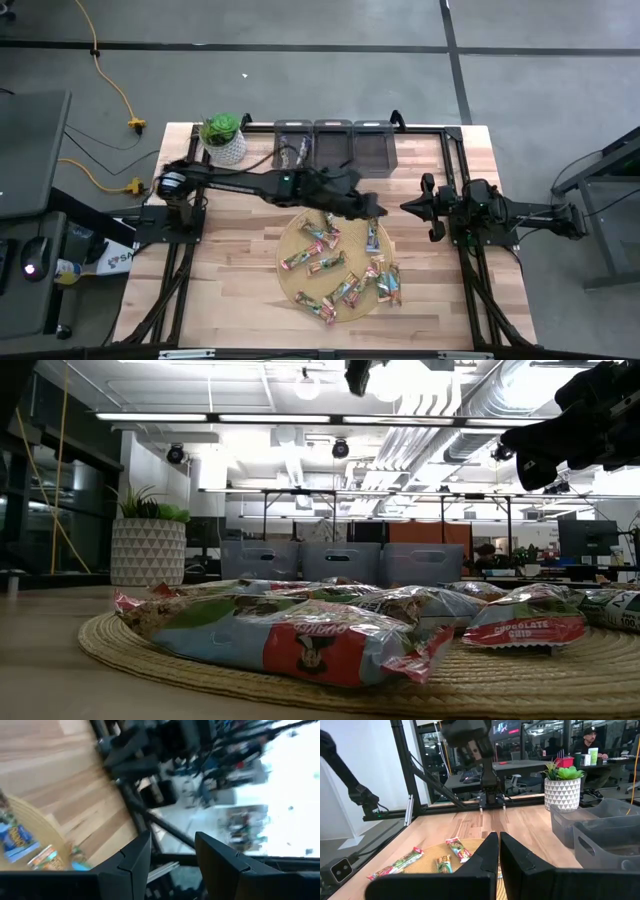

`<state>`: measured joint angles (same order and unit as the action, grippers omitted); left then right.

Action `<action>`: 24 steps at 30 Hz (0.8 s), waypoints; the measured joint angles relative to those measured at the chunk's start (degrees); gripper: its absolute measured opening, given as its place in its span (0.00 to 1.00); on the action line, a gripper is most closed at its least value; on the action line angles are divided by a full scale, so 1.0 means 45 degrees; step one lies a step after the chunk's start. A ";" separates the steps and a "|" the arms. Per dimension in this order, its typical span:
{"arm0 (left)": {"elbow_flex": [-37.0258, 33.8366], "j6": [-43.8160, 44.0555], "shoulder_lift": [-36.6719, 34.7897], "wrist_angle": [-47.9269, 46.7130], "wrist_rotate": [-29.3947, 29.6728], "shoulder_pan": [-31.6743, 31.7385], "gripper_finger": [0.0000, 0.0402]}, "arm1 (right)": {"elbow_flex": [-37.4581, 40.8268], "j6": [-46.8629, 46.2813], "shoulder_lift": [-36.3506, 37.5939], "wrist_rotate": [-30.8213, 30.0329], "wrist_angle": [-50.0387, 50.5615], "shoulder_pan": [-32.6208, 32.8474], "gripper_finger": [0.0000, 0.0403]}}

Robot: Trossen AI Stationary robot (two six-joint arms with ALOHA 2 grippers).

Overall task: Pick and place Granola Bars by type
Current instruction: Put the blue granola bar into the left black bin

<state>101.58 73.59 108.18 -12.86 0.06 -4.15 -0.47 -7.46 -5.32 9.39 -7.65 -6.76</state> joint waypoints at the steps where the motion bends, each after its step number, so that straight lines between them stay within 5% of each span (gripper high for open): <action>1: 0.0795 -0.0182 0.0456 -0.0430 -0.0131 -0.0009 0.38 | 0.0000 0.0000 0.0000 0.0000 0.0001 -0.0001 0.00; 5: 0.4201 -0.0729 0.2243 -0.3863 -0.0177 -0.0002 0.38 | 0.0000 0.0000 -0.0056 0.0000 0.0028 -0.0001 0.00; 10: 0.7493 -0.0541 0.3819 -0.7577 0.1391 0.0008 0.38 | 0.0000 0.0000 -0.0155 0.0000 0.0016 0.0000 0.00; 24: 0.7036 0.1056 0.6092 -0.6797 0.0951 -0.0089 0.38 | 0.0000 0.0000 -0.0235 0.0001 0.0058 0.0000 0.00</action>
<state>133.25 78.34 135.59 -43.45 4.33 -4.56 -0.47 -7.46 -6.38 9.39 -7.39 -6.76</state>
